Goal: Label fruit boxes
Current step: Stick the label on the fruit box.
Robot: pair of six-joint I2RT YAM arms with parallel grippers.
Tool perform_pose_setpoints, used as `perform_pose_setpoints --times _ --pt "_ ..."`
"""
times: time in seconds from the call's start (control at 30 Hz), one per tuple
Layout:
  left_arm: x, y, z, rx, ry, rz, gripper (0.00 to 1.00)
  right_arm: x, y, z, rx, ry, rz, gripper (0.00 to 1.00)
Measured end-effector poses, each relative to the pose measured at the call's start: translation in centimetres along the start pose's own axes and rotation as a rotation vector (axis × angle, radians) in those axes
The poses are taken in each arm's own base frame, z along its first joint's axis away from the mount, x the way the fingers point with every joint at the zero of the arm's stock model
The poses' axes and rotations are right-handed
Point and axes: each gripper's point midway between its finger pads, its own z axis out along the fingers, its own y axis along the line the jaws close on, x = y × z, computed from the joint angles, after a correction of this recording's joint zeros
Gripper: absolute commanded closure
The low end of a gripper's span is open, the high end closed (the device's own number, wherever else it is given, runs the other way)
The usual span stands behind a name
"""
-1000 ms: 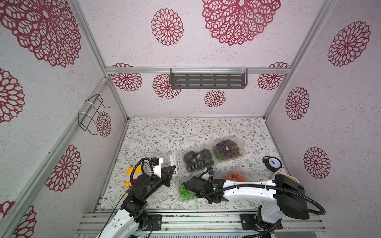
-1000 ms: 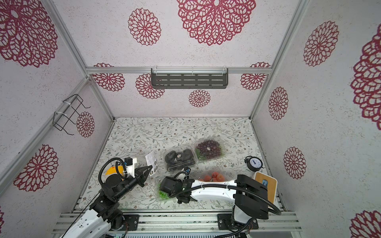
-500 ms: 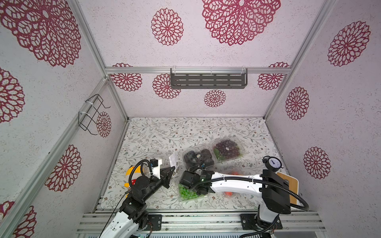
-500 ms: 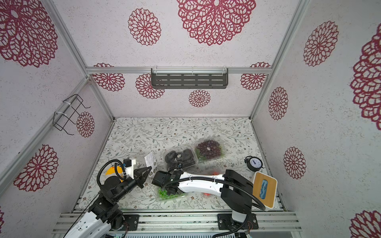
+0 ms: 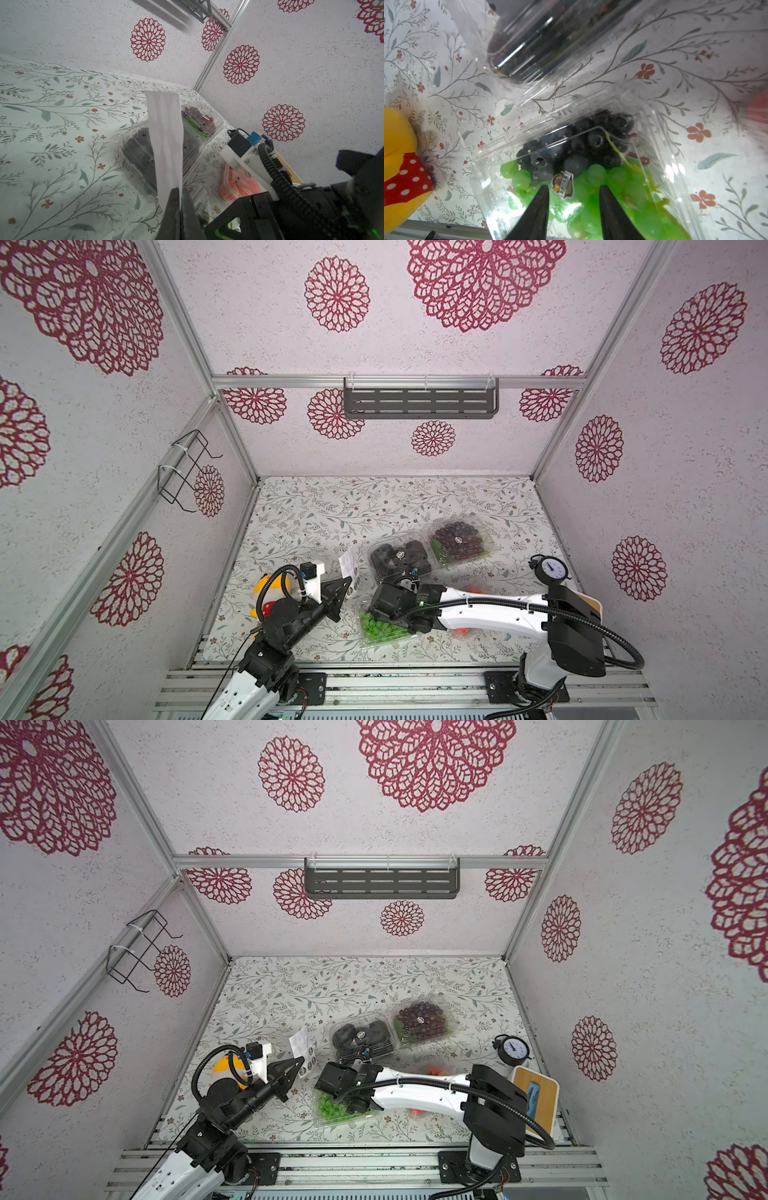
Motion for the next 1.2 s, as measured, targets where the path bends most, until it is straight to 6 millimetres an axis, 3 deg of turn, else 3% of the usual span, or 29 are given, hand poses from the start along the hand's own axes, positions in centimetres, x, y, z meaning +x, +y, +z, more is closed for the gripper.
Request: perform_pose_setpoints --times 0.07,0.23,0.47,0.6,0.8,0.97,1.2 --pt "0.0 0.0 0.0 0.0 0.0 0.0 1.0 -0.4 0.0 -0.5 -0.024 -0.016 -0.033 0.67" --pt "0.1 0.1 0.0 -0.005 0.003 -0.001 1.0 -1.0 0.1 -1.8 -0.158 -0.034 -0.076 1.0" --pt "0.5 0.3 0.2 -0.009 0.018 -0.004 1.0 -1.2 -1.2 1.5 -0.227 0.032 -0.038 1.0" --pt "0.5 0.3 0.2 -0.01 0.021 -0.005 1.0 -1.2 0.8 1.1 -0.292 0.025 -0.055 1.0" --pt "0.6 0.3 0.2 -0.012 0.022 -0.005 1.0 -1.5 0.4 0.4 -0.307 0.005 -0.062 1.0" --pt "0.7 0.5 0.3 -0.017 0.027 -0.006 1.0 -1.4 1.4 -0.1 -0.353 0.011 -0.084 1.0" --pt "0.8 0.5 0.3 -0.019 0.029 -0.007 1.0 -0.1 1.5 1.5 -0.345 0.067 -0.09 1.0"
